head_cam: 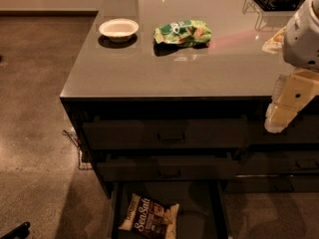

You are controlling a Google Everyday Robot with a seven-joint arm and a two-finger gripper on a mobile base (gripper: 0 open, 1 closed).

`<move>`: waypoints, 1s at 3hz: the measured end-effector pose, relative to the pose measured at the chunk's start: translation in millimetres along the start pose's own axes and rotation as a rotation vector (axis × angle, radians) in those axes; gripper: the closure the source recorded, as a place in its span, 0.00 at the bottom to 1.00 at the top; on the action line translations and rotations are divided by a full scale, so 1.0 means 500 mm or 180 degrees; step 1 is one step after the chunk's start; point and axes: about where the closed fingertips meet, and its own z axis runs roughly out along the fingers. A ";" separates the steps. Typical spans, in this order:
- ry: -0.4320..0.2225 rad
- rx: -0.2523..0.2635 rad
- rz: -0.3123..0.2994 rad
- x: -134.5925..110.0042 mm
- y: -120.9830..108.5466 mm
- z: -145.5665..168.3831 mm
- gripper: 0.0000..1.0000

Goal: Pick brown chip bag from bottom drawer and place on counter

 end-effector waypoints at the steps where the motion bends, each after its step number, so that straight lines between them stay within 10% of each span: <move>1: 0.0000 0.0000 0.0000 0.000 0.000 0.000 0.00; 3: -0.0292 -0.0427 0.0279 0.036 0.127 0.159 0.00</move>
Offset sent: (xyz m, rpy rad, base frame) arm -0.0411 0.0072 -0.1199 0.1347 0.1930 -0.0149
